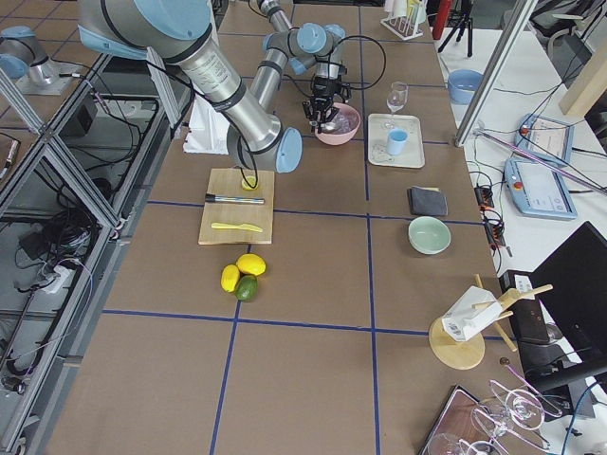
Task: Put ice in cup with scoop
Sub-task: 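Push the scoop into the ice cubes with the right gripper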
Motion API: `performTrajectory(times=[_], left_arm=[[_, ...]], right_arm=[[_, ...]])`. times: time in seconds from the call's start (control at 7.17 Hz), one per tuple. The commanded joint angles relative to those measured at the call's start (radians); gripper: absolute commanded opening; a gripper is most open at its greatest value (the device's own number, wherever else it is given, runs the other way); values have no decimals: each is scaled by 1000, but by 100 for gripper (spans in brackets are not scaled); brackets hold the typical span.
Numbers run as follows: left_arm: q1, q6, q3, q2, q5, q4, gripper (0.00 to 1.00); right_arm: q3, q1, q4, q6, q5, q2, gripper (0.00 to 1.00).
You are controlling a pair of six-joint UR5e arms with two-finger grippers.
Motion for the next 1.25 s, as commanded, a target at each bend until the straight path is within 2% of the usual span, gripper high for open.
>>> performTrajectory(times=[0.0,0.84,1.12], left_arm=[[0,0,-1,0,0,0,100],[-1,0,-1,0,0,-2,100],[0,2,-1,1,0,-3,100]], right_arm=[[23,-25,65,3,1,-41,0],[-10,-32,57,58,44,-28,0],[-12,-19,10,59,52,-10,0]])
